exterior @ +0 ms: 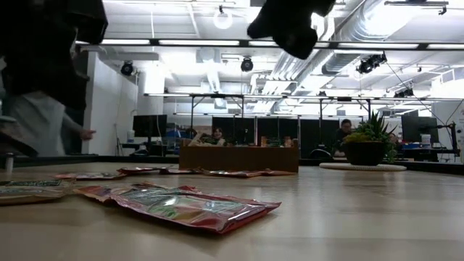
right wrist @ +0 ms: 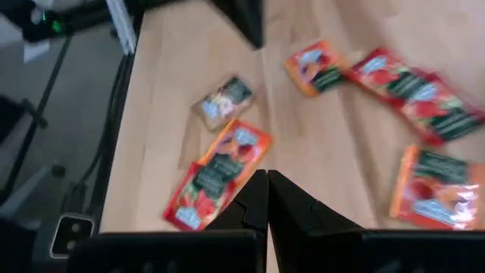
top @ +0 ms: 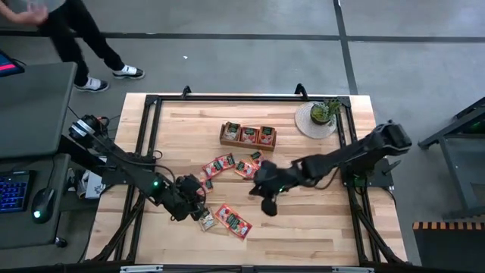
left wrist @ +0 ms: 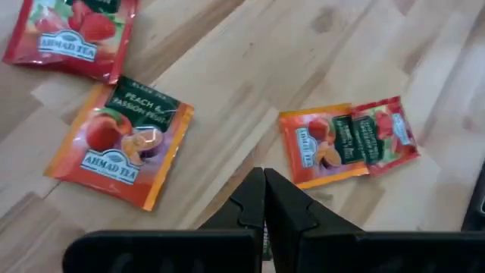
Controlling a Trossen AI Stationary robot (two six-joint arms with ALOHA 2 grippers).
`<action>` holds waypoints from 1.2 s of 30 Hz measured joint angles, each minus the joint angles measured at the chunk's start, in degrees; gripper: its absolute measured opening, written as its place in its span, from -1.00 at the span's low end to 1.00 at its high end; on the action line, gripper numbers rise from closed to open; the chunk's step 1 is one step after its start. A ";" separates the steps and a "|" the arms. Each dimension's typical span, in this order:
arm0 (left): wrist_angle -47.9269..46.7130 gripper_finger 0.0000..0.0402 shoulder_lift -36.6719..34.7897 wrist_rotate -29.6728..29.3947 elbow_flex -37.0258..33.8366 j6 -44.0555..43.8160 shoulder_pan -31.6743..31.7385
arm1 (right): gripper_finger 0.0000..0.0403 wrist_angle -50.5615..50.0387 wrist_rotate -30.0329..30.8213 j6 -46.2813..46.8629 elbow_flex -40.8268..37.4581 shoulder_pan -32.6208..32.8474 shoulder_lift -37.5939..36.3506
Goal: Pick & Place Tea
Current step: Put the red tea bag into the middle section of the wooden organizer
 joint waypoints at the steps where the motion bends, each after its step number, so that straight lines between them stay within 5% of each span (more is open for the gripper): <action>1: 0.53 -1.00 0.10 0.37 0.04 0.00 0.03 | -1.00 -1.01 -0.80 -0.02 1.37 0.49 1.74; 8: 4.91 -1.00 0.50 1.68 0.18 -1.75 0.04 | -1.00 -0.48 -3.42 -2.05 7.90 1.88 10.08; 22: 8.96 -1.00 6.28 3.79 0.20 -10.06 -0.31 | -1.00 0.54 -3.95 -0.94 8.08 9.87 18.33; 36: 25.41 -1.00 13.47 4.78 0.22 -3.53 -0.33 | -1.00 5.90 5.39 9.61 8.01 11.65 21.17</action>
